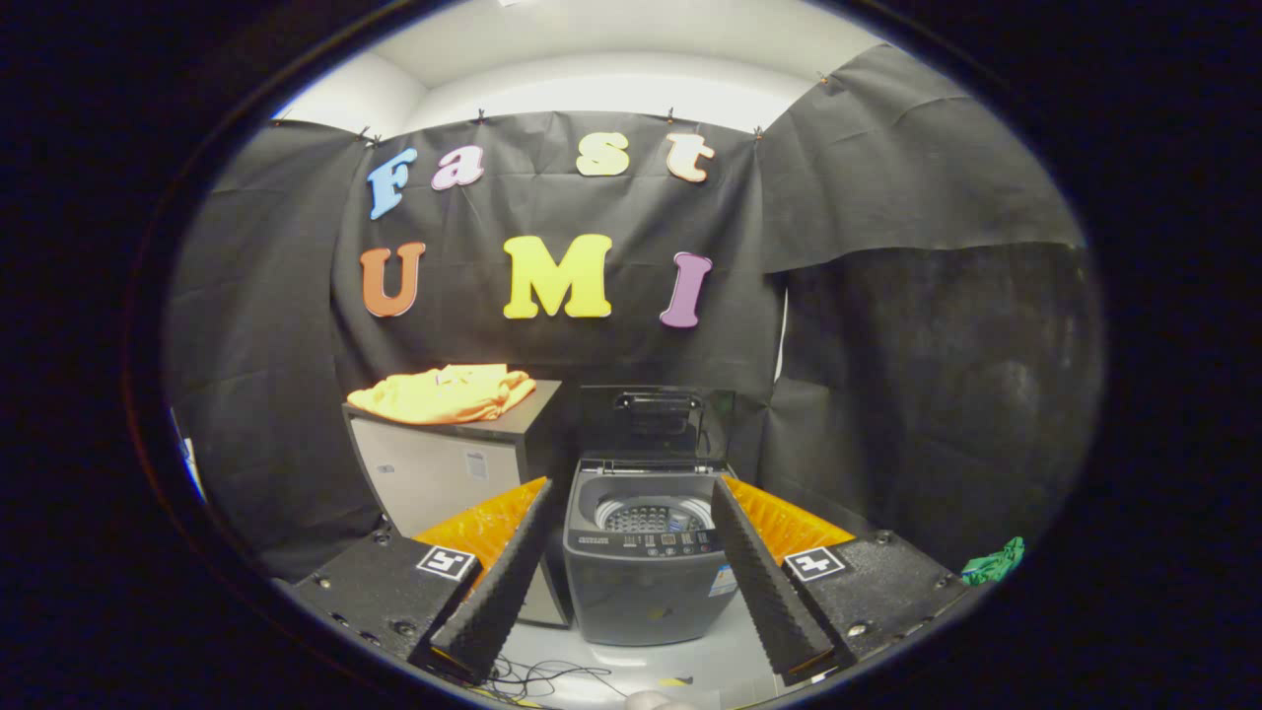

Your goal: Put the clothes into the washing machine and then close the washing machine lid.

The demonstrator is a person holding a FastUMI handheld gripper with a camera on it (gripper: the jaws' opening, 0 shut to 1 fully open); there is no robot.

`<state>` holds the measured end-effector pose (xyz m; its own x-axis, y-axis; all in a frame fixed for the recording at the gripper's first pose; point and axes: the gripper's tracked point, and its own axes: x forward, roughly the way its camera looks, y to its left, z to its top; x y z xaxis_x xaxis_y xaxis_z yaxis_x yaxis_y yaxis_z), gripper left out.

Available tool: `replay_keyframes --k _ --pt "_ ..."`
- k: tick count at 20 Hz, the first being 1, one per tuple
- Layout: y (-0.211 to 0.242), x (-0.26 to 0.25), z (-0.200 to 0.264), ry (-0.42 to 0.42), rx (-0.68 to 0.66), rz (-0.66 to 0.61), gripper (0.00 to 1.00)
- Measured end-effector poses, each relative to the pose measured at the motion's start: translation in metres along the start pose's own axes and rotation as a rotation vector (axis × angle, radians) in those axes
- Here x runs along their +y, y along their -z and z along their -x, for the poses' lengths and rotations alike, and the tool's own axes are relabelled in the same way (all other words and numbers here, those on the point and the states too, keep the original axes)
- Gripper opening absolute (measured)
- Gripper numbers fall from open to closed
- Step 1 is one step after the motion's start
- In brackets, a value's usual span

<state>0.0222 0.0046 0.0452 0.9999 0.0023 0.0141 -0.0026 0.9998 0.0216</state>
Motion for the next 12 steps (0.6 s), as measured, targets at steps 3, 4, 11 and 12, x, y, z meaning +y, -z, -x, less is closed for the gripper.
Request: replay_keyframes --k 3,4,11,12 --pt "-0.027 0.006 -0.017 -0.006 -0.017 0.02 0.99" --pt "-0.037 0.011 -0.024 -0.012 -0.025 0.021 0.99" --pt "-0.116 0.057 -0.079 -0.055 -0.035 -0.001 0.99" --pt "-0.129 0.068 -0.088 -0.07 -0.04 -0.011 0.99"
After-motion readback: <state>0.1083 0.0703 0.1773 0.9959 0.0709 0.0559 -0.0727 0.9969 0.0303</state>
